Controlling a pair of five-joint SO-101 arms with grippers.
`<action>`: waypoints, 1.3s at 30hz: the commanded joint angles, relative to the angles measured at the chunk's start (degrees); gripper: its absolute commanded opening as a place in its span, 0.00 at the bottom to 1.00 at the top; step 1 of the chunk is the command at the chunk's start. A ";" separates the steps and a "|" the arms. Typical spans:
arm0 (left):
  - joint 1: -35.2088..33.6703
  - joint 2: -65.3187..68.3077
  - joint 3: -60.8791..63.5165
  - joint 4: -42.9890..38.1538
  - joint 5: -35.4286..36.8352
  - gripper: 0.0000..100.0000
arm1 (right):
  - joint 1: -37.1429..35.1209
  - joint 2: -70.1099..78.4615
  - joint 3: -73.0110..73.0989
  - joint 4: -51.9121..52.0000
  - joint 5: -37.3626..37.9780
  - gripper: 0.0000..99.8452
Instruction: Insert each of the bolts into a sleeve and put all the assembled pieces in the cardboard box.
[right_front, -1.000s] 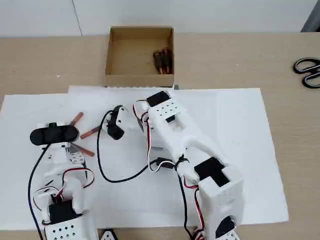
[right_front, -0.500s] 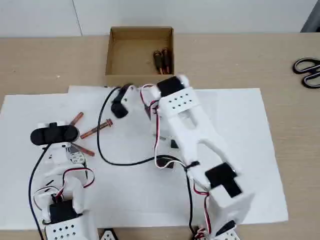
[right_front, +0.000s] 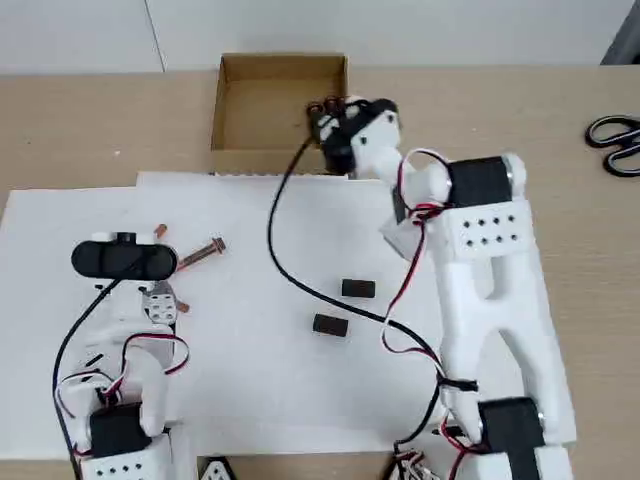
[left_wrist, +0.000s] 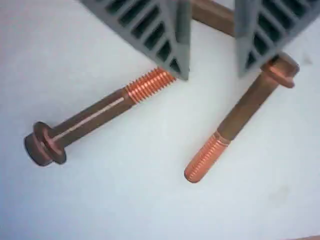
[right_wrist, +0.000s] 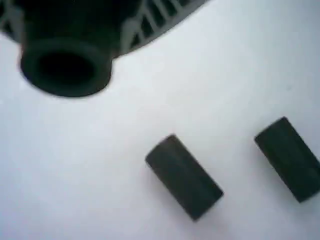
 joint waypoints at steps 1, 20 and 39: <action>0.44 6.07 -9.10 3.69 -2.46 0.07 | 4.53 -6.73 5.45 0.04 -1.58 0.00; 2.02 76.13 -60.79 13.80 -12.75 0.07 | 6.64 -18.68 29.63 -0.84 -7.12 0.00; 8.00 113.67 -86.64 27.69 -25.41 0.04 | 11.47 -21.58 36.22 -3.56 -8.26 0.00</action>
